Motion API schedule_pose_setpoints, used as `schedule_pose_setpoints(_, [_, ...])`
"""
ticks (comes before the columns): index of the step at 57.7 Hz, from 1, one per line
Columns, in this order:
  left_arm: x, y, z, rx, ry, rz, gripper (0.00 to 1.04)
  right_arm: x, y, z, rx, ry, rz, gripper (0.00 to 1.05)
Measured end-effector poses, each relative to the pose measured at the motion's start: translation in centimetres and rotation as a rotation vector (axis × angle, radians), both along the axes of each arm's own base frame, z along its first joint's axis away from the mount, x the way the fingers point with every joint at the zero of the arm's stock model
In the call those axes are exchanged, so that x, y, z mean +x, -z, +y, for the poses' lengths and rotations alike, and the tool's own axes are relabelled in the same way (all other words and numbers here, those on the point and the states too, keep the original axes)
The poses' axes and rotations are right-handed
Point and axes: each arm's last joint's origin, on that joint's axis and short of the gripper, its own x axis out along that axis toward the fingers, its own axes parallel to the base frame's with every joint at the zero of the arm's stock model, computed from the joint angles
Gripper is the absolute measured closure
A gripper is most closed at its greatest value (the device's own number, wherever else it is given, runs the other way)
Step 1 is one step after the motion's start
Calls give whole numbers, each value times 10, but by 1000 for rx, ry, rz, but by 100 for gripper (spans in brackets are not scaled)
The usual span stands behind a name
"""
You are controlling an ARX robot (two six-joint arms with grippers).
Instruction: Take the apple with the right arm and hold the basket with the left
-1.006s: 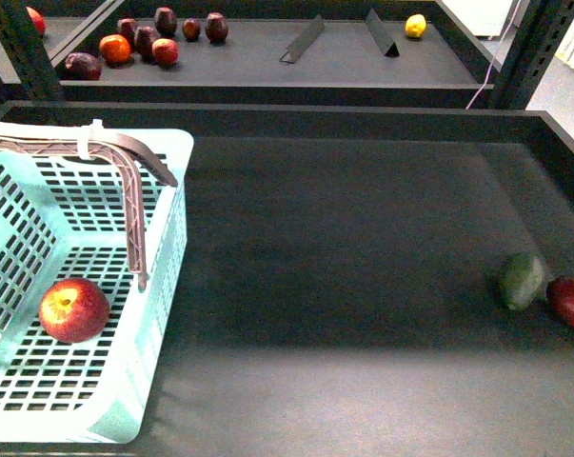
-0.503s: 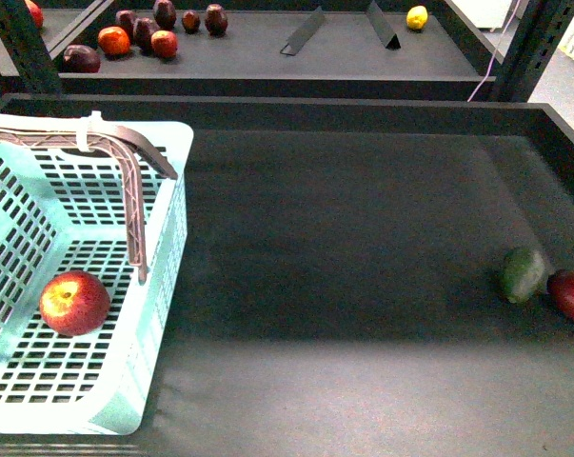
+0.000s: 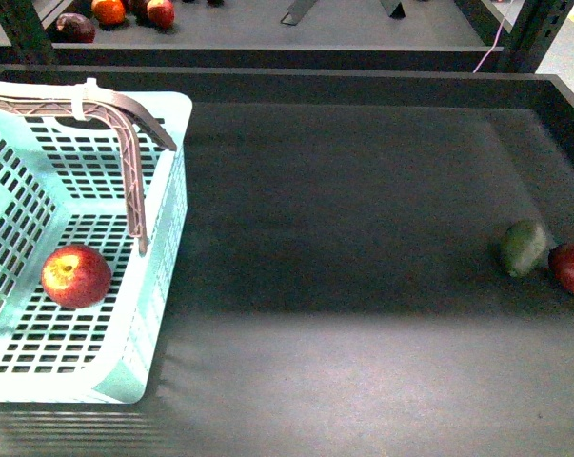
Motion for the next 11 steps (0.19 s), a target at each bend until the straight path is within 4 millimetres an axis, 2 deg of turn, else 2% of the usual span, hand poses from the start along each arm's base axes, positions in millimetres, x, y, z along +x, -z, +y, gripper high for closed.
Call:
schedule_pose_setpoints(3, [0, 0, 0, 2, 0, 0, 6, 0, 0, 0, 0, 0, 0, 9])
schedule_pose_setpoints(11, [0, 0, 0, 2, 0, 0, 7, 0, 0, 0, 0, 0, 0, 9])
